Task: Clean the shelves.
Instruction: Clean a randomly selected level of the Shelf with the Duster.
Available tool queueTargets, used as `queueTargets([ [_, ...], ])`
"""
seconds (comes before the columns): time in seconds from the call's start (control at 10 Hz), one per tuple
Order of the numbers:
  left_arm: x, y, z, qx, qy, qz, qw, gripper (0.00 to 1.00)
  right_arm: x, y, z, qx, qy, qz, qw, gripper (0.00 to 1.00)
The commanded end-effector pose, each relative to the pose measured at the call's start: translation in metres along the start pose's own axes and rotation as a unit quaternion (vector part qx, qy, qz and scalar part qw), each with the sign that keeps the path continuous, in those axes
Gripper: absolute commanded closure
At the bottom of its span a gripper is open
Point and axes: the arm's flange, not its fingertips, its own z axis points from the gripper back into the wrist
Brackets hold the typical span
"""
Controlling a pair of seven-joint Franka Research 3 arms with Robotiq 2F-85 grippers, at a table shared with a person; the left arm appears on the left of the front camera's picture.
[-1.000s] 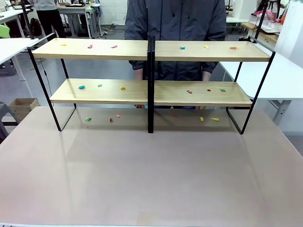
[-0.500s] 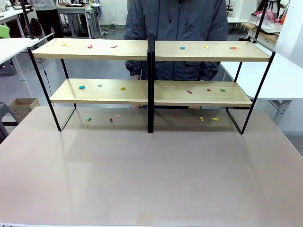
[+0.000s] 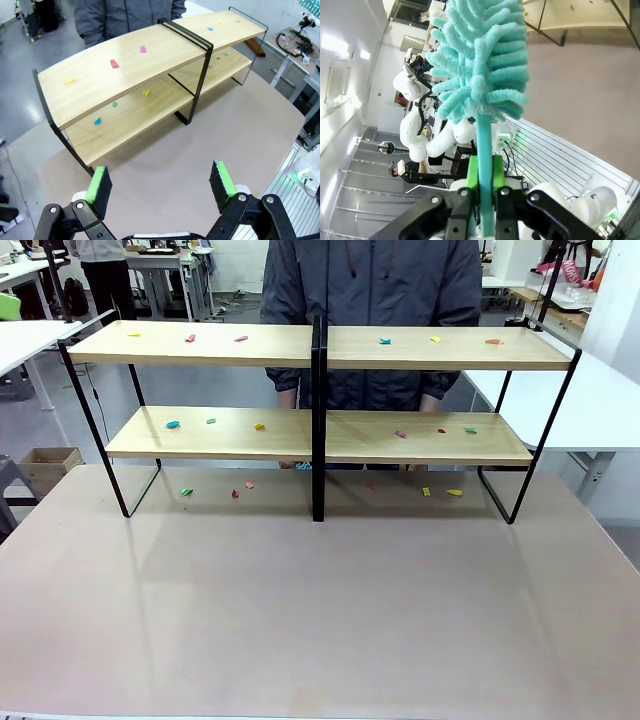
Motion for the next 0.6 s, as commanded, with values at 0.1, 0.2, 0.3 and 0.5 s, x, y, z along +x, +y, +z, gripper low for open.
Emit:
queueTargets([
  [0.1,-0.0003,-0.0007,0.0001,0.001,0.004,0.0,1.0,0.0,0.0013,0.0035,0.0042,0.004,-0.001,0.006,1.0,1.0],
  [0.2,-0.0003,-0.0007,0.0001,0.001,0.004,0.0,1.0,0.0,0.0013,0.0035,0.0042,0.004,-0.001,0.006,1.0,1.0],
  [0.3,-0.0003,-0.0007,0.0001,0.001,0.004,0.0,1.0,0.0,0.0013,0.0035,0.0042,0.004,-0.001,0.006,1.0,1.0],
  [0.5,-0.0003,-0.0007,0.0001,0.001,0.004,0.0,1.0,0.0,0.0013,0.0035,0.0042,0.004,-0.001,0.006,1.0,1.0],
])
